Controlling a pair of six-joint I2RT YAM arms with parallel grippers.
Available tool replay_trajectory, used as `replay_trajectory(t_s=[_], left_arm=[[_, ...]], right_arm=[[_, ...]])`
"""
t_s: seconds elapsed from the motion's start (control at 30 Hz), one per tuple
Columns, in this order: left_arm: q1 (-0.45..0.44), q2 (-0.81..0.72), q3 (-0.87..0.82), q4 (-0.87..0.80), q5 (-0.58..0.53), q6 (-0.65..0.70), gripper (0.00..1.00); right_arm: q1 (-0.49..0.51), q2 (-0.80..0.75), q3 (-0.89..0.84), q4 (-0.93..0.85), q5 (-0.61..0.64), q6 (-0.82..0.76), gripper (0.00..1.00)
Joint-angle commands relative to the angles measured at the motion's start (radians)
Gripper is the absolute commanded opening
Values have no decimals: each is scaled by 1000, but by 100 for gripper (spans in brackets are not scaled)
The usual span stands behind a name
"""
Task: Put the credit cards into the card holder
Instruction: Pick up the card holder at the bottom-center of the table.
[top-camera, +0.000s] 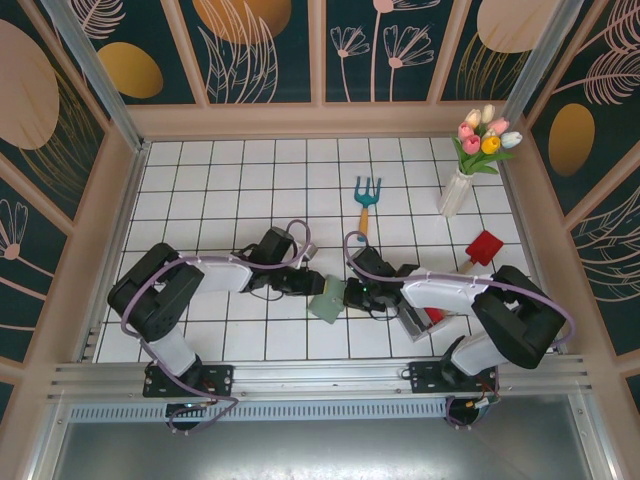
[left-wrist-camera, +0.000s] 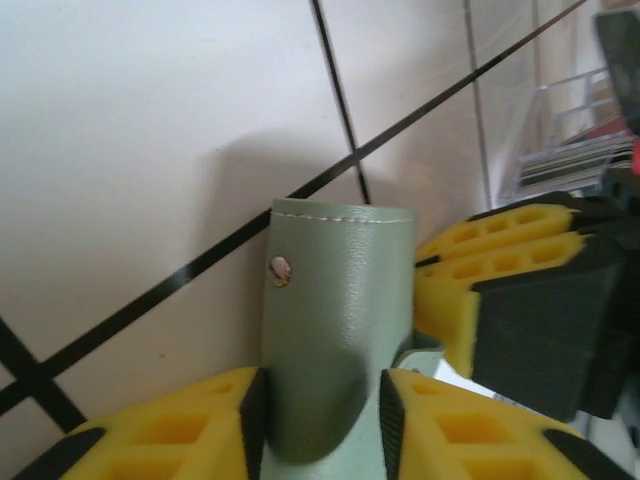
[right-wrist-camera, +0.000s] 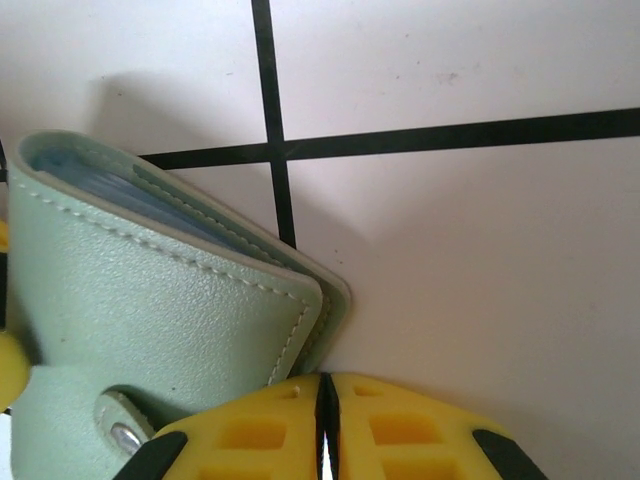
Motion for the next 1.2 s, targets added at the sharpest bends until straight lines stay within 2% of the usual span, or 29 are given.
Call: replay_trajectory(t_s=[0.0, 0.5, 0.53, 0.6, 0.73, 1.0, 1.17], left_arm=[[-17, -40, -21, 106, 90, -47, 41], [-15, -92, -56, 115, 94, -77, 29], [-16, -94, -57, 110, 96, -74, 29], [-16, -106, -69, 112, 98, -65, 41], [-16, -99, -67, 110, 129, -52, 43], [-16, -100, -46, 31, 65, -17, 18], [-16, -117, -52, 37, 7, -37, 6]], right_arm=[[-17, 68, -5, 83, 33, -8, 14], [-57, 75, 17, 99, 25, -45, 15], [-59, 75, 18, 102, 24, -46, 15], [-61, 74, 21, 110, 20, -47, 15], [-62, 77, 23, 129, 9, -48, 16], [-61, 71, 27, 127, 9, -50, 16], [-65, 48, 28, 112, 24, -50, 17]])
